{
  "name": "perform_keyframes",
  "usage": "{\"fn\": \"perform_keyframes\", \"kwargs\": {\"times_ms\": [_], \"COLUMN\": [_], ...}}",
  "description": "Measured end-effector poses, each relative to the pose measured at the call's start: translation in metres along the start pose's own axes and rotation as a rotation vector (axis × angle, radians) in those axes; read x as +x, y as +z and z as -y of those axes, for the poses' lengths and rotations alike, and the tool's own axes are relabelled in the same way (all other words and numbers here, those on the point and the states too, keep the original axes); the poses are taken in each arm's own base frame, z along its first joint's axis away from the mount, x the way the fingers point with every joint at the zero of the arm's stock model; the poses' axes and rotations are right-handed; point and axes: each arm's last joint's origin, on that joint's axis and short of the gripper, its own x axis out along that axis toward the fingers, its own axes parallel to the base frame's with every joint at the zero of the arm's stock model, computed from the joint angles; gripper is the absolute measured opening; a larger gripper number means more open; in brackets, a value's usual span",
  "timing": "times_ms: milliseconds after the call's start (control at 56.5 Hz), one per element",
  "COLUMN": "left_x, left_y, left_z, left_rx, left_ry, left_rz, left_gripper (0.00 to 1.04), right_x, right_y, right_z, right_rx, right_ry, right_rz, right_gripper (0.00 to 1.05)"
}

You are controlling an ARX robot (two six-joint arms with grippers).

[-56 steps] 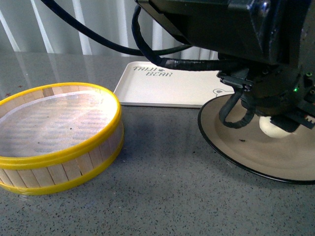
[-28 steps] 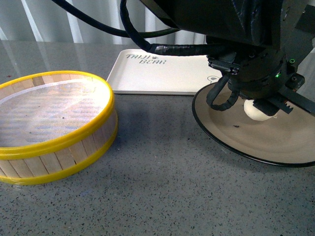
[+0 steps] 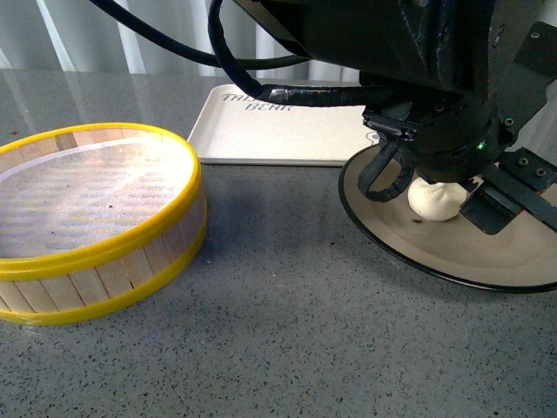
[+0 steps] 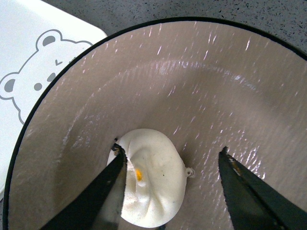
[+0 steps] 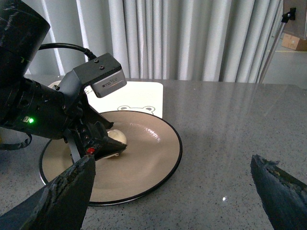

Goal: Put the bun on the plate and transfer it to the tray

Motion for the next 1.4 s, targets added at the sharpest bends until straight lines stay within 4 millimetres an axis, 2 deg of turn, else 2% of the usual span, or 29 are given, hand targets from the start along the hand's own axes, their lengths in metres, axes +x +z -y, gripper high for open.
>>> {"fn": "perform_keyframes", "kwargs": {"times_ms": [53,230,442,549,673,743,814,903,1027,1044,1080,1133,1204,1274,1398], "left_x": [0.0,-0.002,-0.02,-0.041,-0.083,-0.115,-0.152,-0.189,-0.239,-0.244,-0.259,-0.275,-0.298,-0.309,-0.307], "left_y": [0.0,0.001,0.019,0.027,0.028,0.018,0.001,-0.023,-0.062,-0.068,-0.081,-0.1,-0.131,-0.157,-0.183], "left_z": [0.0,-0.001,-0.025,-0.053,-0.098,-0.125,-0.148,-0.162,-0.166,-0.165,-0.164,-0.16,-0.147,-0.129,-0.101], "left_rx": [-0.001,-0.009,-0.084,-0.15,-0.24,-0.297,-0.365,-0.408,-0.442,-0.448,-0.472,-0.495,-0.499,-0.518,-0.537], "left_ry": [-0.001,-0.017,0.024,0.1,0.219,0.292,0.366,0.434,0.48,0.502,0.675,0.823,0.888,0.937,0.918], "left_rz": [0.0,0.005,0.069,0.122,0.215,0.257,0.289,0.303,0.307,0.307,0.36,0.42,0.477,0.471,0.451], "left_gripper": [0.73,1.0,0.98,0.98,0.98,0.98,0.98,0.98,0.98,0.98,0.9,0.81,0.68,0.56,0.34], "right_x": [0.0,0.0,0.0,0.0,0.0,0.0,0.0,0.0,0.0,0.0,0.0,0.0,0.0,0.0,0.0], "right_y": [0.0,0.0,0.0,0.0,0.0,0.0,0.0,0.0,0.0,0.0,0.0,0.0,0.0,0.0,0.0], "right_z": [0.0,0.0,0.0,0.0,0.0,0.0,0.0,0.0,0.0,0.0,0.0,0.0,0.0,0.0,0.0], "right_rx": [0.0,0.0,0.0,0.0,0.0,0.0,0.0,0.0,0.0,0.0,0.0,0.0,0.0,0.0,0.0], "right_ry": [0.0,0.0,0.0,0.0,0.0,0.0,0.0,0.0,0.0,0.0,0.0,0.0,-0.001,0.0,0.004], "right_rz": [0.0,0.0,0.0,0.0,0.0,0.0,0.0,0.0,0.0,0.0,0.0,0.0,0.0,0.0,0.0], "right_gripper": [0.96,0.96,0.96,0.96,0.96,0.96,0.96,0.96,0.96,0.96,0.96,0.96,0.96,0.96,0.96]}}
